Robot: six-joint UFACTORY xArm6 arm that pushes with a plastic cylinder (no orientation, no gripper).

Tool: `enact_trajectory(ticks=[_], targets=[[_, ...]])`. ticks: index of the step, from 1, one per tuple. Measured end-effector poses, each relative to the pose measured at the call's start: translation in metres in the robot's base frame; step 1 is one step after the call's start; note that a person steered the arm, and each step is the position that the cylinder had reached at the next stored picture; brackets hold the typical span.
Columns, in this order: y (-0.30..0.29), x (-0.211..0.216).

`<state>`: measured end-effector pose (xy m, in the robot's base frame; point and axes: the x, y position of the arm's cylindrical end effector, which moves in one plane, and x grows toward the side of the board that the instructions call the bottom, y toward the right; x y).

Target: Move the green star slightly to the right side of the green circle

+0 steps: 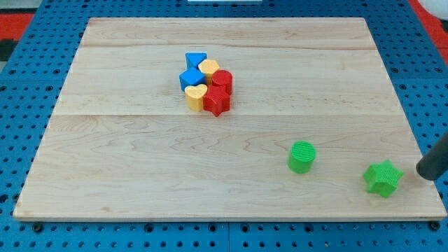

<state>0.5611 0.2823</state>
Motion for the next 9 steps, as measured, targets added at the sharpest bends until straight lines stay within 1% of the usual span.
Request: enact_trajectory(ticks=[1, 2, 3, 4, 5, 9], targets=[[-0.049, -0.009], [-0.06, -0.003], [-0.035, 0.023], [-0.054, 0.053], [-0.062, 0.056], [-0.065, 0.045]])
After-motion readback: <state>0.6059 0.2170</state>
